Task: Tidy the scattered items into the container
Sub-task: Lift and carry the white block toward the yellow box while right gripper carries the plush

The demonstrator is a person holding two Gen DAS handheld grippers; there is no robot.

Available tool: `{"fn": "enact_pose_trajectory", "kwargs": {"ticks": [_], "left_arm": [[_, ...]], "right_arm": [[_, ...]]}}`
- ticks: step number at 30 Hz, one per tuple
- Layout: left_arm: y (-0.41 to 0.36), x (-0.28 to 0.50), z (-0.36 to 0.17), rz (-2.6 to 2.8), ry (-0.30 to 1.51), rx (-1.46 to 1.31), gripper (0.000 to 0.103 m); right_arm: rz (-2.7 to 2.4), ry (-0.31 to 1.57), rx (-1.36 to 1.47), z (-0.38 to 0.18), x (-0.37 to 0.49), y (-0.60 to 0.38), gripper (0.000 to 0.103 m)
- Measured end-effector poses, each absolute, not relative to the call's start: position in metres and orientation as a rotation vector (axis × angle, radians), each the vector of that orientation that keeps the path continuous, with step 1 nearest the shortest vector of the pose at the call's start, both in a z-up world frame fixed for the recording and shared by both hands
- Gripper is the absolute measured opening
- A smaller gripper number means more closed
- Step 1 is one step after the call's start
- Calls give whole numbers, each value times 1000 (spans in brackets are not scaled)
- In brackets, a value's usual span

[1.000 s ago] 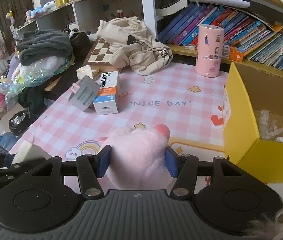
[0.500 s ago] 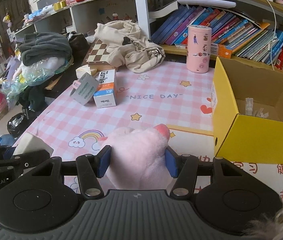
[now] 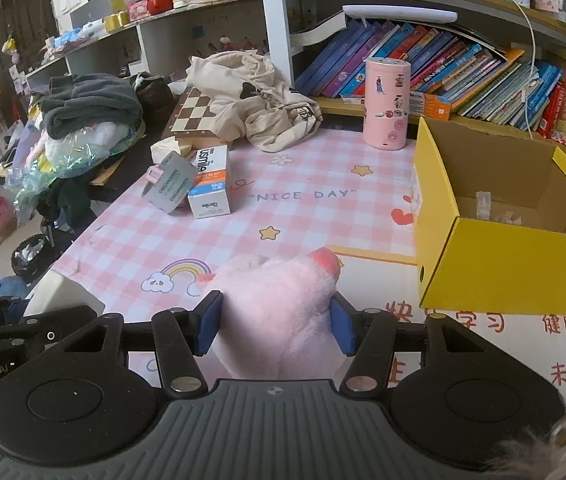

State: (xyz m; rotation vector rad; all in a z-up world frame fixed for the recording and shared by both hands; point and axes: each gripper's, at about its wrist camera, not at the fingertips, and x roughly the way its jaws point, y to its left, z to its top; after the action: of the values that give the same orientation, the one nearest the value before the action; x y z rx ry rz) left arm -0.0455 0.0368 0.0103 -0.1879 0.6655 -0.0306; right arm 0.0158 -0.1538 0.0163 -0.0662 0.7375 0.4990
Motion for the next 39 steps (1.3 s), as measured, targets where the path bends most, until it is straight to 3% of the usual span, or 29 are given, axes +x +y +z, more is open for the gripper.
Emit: {"fn": "enact_pose_trajectory", "kwargs": {"ticks": [39], "left_arm": [[-22, -38, 8, -284, 674, -125, 23]], "right_arm": [[252, 732, -29, 19, -26, -224, 54]]}}
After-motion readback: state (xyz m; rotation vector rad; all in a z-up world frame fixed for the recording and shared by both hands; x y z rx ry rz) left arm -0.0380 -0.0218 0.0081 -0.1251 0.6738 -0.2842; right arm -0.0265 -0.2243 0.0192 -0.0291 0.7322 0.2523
